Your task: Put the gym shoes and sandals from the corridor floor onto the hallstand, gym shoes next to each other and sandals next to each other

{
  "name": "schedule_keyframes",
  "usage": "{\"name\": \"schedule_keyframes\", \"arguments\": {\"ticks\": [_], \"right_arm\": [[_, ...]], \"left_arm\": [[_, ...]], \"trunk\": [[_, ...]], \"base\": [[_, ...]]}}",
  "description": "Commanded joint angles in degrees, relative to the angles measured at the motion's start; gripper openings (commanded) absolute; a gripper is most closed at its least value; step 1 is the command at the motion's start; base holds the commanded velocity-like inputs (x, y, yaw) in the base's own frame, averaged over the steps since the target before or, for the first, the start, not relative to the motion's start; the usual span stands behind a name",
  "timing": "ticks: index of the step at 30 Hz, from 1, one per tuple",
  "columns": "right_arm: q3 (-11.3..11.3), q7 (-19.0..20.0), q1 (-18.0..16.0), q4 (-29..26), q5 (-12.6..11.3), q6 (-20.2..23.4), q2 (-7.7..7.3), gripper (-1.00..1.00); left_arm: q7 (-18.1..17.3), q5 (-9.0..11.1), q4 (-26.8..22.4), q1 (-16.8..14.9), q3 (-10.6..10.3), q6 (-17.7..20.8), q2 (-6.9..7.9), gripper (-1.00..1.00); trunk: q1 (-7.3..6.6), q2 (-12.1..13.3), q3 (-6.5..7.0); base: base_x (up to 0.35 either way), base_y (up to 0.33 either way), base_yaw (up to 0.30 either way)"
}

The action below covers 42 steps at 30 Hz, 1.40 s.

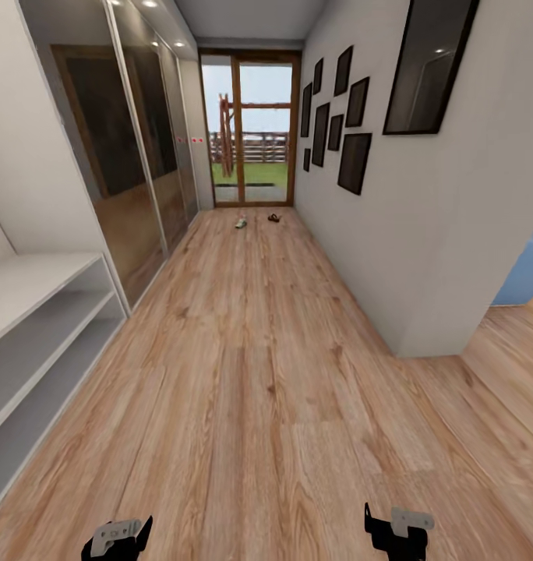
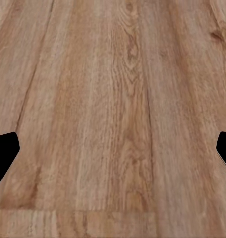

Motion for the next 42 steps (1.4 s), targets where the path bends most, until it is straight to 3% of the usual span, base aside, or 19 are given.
{"name": "schedule_keyframes", "arguments": {"ticks": [1, 42], "right_arm": [[-0.3, -0.2, 0.0, 0.1, 0.5, -0.1, 0.02, 1.00], [-0.4, -0.3, 0.0, 0.1, 0.5, -0.2, -0.07, 1.00]], "left_arm": [[-0.3, -0.5, 0.0, -0.1, 0.5, -0.2, -0.04, 1.00], [-0.3, -0.5, 0.0, -0.1, 0.5, -0.2, -0.04, 1.00]], "trunk": [[0.03, 0.0, -0.05], [0.03, 0.0, -0.05]], "base": [[0.339, 0.000, 0.000], [0.339, 0.000, 0.000]]}}
